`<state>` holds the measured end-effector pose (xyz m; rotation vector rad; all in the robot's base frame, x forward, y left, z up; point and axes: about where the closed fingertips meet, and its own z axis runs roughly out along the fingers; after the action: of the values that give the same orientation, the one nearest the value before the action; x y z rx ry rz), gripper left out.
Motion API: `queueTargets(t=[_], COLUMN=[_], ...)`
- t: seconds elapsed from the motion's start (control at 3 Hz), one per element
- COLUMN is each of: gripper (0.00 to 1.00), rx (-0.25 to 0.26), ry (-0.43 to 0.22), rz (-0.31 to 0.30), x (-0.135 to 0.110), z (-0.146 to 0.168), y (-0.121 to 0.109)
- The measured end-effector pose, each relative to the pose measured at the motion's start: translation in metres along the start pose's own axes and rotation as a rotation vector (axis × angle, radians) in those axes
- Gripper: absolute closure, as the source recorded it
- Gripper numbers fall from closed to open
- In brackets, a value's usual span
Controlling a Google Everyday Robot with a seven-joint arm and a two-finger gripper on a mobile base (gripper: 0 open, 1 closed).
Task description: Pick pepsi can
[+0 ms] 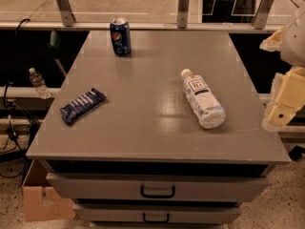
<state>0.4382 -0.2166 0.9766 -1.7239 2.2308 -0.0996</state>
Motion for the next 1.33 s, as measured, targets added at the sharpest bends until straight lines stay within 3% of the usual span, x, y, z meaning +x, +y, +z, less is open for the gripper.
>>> queueTargets(t=[0.33,0.67,1.33], gripper=[0.0,0.0,0.0], rx=[0.002,-0.002,0.012], ry=[-0.001,-0.032,-0.171], rz=[0.0,0.0,-0.009], x=[-0.001,-0.018,-0.117], z=[0.0,0.008,0.045], y=[0.0,-0.011,-0.069])
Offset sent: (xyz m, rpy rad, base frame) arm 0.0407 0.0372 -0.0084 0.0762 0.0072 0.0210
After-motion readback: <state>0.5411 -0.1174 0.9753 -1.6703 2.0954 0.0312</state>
